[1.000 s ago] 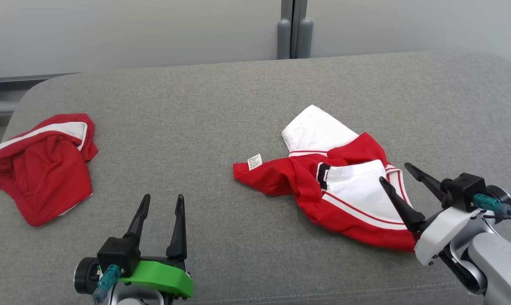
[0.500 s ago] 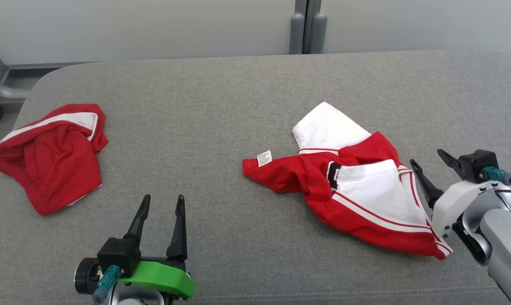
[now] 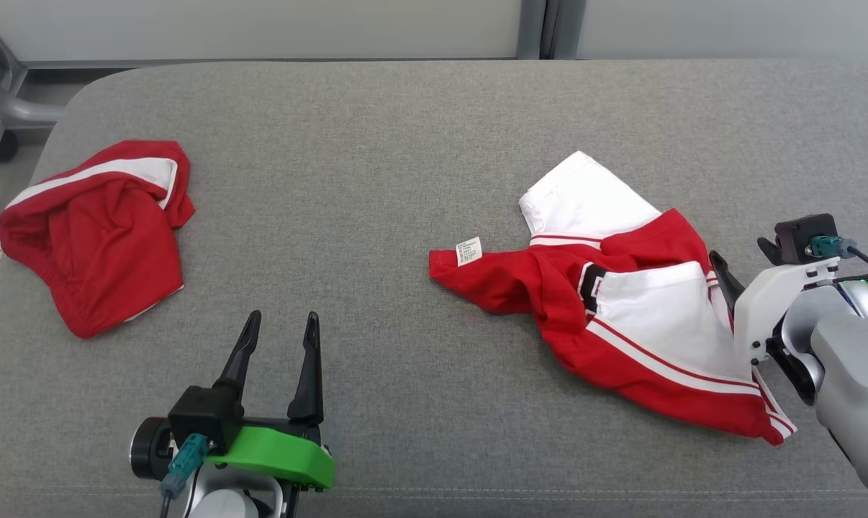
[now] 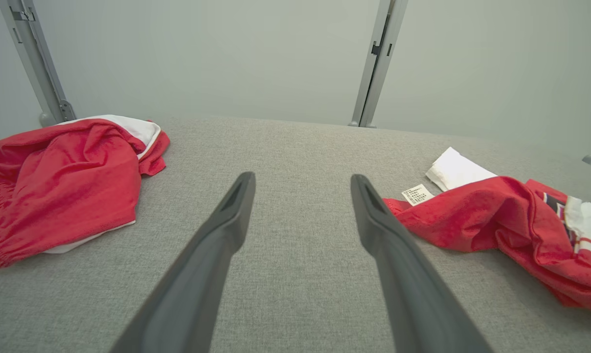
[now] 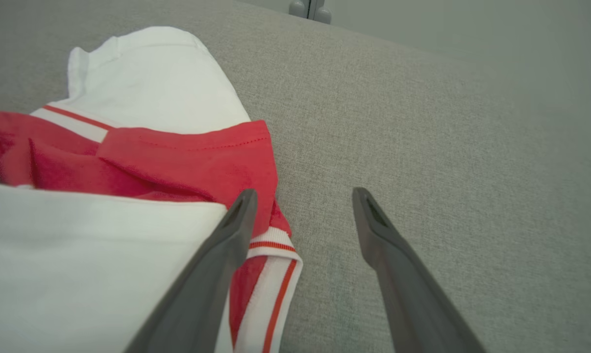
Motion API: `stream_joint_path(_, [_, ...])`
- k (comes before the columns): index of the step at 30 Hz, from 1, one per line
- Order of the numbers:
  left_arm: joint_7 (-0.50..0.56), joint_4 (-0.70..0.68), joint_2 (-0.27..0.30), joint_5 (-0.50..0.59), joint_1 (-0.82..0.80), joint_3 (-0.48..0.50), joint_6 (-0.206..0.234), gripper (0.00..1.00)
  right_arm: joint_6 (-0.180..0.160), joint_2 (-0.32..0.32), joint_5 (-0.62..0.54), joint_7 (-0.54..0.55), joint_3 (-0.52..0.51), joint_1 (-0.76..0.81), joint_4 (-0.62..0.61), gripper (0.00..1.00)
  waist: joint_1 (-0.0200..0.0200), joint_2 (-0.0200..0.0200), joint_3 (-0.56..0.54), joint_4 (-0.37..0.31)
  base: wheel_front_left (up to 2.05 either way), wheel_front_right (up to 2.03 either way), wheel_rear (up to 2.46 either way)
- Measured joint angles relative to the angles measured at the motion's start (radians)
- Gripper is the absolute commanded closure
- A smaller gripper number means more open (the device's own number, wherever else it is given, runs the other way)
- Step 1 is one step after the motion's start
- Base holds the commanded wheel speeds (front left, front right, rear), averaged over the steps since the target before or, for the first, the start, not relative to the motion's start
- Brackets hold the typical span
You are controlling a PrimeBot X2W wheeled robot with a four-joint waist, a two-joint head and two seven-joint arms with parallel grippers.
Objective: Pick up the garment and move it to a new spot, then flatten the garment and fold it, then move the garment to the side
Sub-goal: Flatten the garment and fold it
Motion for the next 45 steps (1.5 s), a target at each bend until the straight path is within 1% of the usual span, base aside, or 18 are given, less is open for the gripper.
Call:
stream_joint_path(4, [0.0,0.001,0.0,-0.002,-0.01,-0.006,0.0,0.0,0.0,0.02,0.037,0.038,0.021,-0.021,0.064,0.0,0.0,0.0,0.019,0.013,0.0,0.0,0.0])
stream_joint_path(10, [0.0,0.003,0.0,-0.004,-0.019,-0.009,0.003,0.0,0.0,0.033,0.099,0.092,0.051,-0.03,0.11,0.0,0.0,0.0,0.034,0.031,0.0,0.0,0.0])
stream_joint_path(14, [0.0,0.006,0.0,-0.005,-0.02,-0.008,0.003,0.0,0.0,0.039,0.131,0.16,0.067,-0.036,0.151,0.0,0.0,0.0,0.035,0.035,0.0,0.0,0.0])
stream_joint_path(15, [0.0,0.006,0.0,-0.006,-0.021,-0.008,0.003,0.0,0.0,0.042,0.146,0.166,0.067,-0.036,0.15,0.19,0.0,0.0,0.035,0.036,0.0,0.0,0.0])
stream_joint_path(16, [0.0,0.006,0.0,-0.006,-0.021,-0.008,0.003,0.0,-0.001,0.044,0.159,0.171,0.071,-0.036,0.144,0.73,0.0,0.0,0.035,0.037,0.0,0.0,0.0])
stream_joint_path(17, [0.0,0.005,0.0,-0.007,-0.021,-0.009,0.003,0.0,-0.001,0.044,0.164,0.169,0.076,-0.036,0.137,1.0,0.0,0.0,0.036,0.037,0.0,0.0,0.0])
stream_joint_path(23, [0.0,0.005,0.0,-0.012,-0.023,-0.012,0.005,0.0,0.0,0.034,0.18,0.119,0.114,-0.048,0.117,1.0,0.0,0.0,0.04,0.04,0.0,0.0,0.0])
stream_joint_path(24, [0.0,0.005,0.0,-0.012,-0.024,-0.013,0.006,0.0,0.0,0.027,0.181,0.091,0.122,-0.062,0.117,1.0,0.0,0.0,0.04,0.041,0.0,0.0,0.0])
stream_joint_path(30, [0.0,0.007,0.0,-0.015,-0.025,-0.021,0.006,0.0,0.0,0.024,0.174,0.007,0.138,-0.139,0.133,1.0,0.0,0.0,0.044,0.043,0.0,0.0,0.0])
stream_joint_path(37, [0.0,0.008,0.0,-0.017,-0.038,-0.041,0.005,0.0,0.0,0.016,0.171,-0.066,0.121,-0.284,0.19,1.0,0.0,0.0,0.057,0.062,0.0,0.0,0.0])
stream_joint_path(45, [0.0,0.01,0.0,-0.028,-0.045,-0.056,0.01,0.0,0.0,-0.002,0.15,-0.095,0.091,-0.396,0.264,1.0,0.0,0.0,0.077,0.102,0.0,0.0,0.0])
